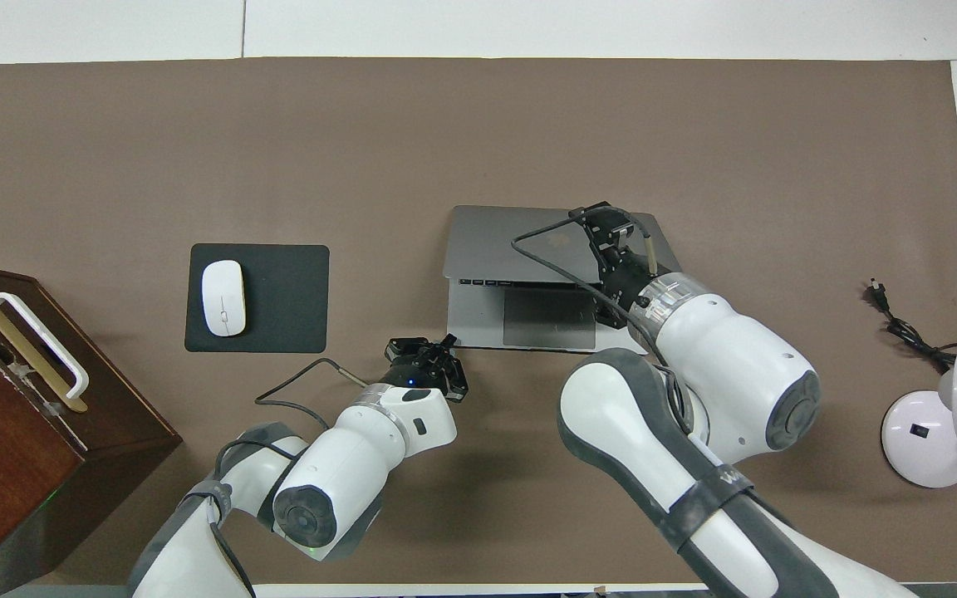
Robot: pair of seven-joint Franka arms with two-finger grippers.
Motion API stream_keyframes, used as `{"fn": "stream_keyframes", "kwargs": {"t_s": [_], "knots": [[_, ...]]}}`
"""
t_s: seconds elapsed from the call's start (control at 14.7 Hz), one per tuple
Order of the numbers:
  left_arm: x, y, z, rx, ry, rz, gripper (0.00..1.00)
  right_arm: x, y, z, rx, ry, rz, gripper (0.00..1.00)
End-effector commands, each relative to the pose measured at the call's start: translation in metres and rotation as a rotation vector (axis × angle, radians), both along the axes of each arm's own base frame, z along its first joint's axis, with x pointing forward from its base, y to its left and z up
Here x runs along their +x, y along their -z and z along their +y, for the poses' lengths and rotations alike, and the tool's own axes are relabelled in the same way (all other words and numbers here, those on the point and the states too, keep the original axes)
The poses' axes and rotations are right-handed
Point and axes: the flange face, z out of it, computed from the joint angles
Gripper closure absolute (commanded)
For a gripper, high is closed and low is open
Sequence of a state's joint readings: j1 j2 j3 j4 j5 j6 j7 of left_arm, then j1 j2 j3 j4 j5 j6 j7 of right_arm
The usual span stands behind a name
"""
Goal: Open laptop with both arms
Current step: 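Lift the laptop lid upward and away with the right gripper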
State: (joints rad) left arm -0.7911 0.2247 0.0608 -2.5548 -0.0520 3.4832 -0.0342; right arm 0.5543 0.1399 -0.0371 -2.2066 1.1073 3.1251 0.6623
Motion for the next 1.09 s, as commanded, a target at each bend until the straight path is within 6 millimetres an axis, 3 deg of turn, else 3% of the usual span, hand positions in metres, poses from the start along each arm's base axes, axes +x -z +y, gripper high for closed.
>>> {"fn": "stream_keyframes", "kwargs": {"t_s": [0.0, 0.14, 0.54, 1.02], "knots": [[0.017, 0.006, -0.008, 0.0, 0.005, -0.031, 1.0, 0.039, 0.004, -0.007, -0.055, -0.006, -0.067, 0.0], [0.017, 0.008, -0.008, 0.002, 0.004, -0.027, 1.0, 0.053, -0.011, -0.01, -0.054, -0.006, -0.11, 0.0], [0.016, 0.009, -0.008, 0.004, 0.007, -0.027, 1.0, 0.08, -0.032, -0.019, -0.072, -0.019, -0.179, 0.0], [0.016, 0.01, -0.008, 0.005, 0.007, -0.026, 1.0, 0.081, -0.035, -0.013, -0.049, -0.013, -0.177, 0.0]]}}
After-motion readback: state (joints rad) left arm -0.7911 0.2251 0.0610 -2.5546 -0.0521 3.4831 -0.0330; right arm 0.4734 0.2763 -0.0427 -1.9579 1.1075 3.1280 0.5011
